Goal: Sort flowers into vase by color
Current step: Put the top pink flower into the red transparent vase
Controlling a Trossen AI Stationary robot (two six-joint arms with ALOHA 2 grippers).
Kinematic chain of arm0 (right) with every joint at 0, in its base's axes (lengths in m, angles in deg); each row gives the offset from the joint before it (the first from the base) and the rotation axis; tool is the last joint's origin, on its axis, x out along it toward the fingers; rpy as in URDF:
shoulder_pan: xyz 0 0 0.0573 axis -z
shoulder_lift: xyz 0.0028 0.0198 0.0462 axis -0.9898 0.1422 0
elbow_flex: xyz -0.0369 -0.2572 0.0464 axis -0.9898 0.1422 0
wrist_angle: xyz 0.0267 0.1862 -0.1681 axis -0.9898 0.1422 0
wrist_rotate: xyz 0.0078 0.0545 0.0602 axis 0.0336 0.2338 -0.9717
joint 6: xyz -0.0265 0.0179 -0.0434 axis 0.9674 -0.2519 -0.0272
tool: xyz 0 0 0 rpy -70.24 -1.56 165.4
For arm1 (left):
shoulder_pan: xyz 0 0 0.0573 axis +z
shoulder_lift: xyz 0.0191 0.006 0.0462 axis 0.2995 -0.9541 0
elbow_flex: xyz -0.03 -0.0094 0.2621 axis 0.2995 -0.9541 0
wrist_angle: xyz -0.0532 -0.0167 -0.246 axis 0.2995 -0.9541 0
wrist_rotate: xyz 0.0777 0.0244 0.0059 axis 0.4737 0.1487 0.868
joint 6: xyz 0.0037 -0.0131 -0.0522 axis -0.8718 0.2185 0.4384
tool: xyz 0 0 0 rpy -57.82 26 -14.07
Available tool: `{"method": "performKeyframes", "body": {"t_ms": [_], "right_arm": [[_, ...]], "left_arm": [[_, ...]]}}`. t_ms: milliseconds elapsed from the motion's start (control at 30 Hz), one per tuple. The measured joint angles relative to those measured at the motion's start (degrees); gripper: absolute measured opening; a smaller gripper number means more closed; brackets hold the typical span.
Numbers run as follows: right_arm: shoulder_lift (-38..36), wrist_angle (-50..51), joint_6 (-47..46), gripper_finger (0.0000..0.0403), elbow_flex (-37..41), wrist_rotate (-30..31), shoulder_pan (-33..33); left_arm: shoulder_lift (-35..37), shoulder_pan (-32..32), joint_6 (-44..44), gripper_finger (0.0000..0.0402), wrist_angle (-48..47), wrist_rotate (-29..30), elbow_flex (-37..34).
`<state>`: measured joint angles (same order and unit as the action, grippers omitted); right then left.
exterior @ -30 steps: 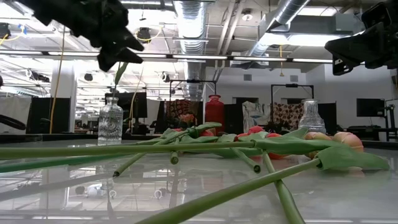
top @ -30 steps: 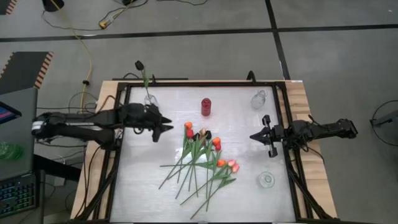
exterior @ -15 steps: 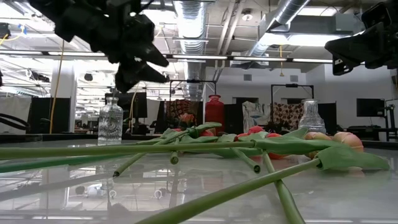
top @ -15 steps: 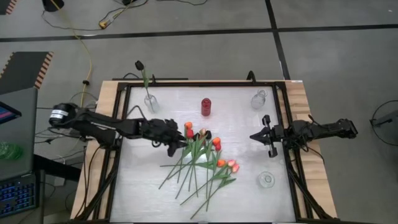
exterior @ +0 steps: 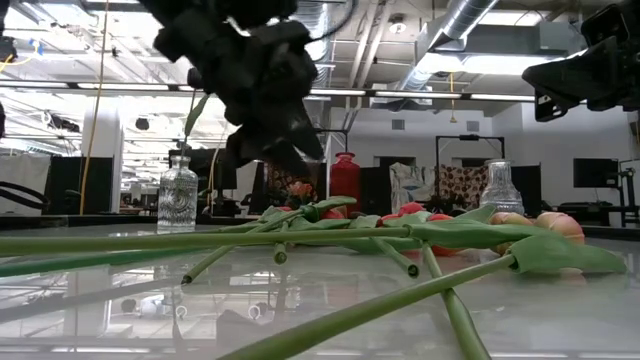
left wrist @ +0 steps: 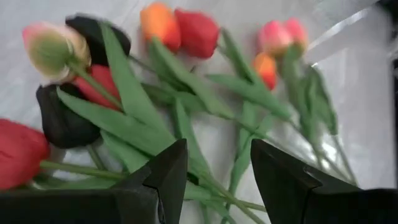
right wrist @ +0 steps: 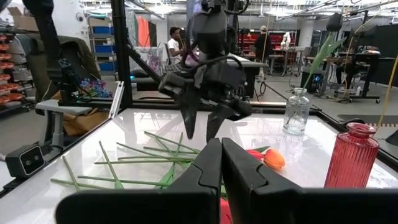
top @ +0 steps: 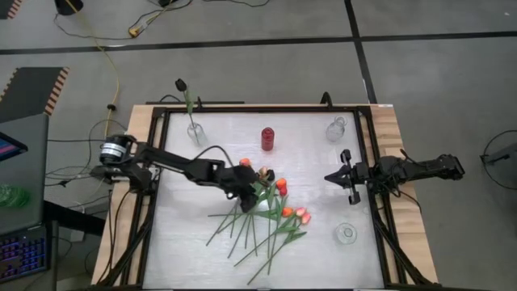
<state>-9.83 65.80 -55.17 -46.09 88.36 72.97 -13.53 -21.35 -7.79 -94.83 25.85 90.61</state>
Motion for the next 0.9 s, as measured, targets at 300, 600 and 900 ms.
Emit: {"method": "performKeyframes", "body": {"t_ms": [300, 600, 900], "right_arm": [[0.02, 0.34, 0.0, 0.004, 0.0, 0.0, 0.0], [0.02, 1.03, 0.0, 0.004, -0.02, -0.07, -0.01], [0.02, 1.13, 0.0, 0.004, -0.02, -0.15, -0.01]], "left_arm": [[-6.27, -0.37, 4.6, 0.0164, -8.98, -0.07, 7.71], [-8.19, -0.63, 10.44, 0.0164, -11.15, 0.12, 7.81], [-9.47, -0.61, 11.4, 0.0164, -10.87, 1.41, 7.76]]}}
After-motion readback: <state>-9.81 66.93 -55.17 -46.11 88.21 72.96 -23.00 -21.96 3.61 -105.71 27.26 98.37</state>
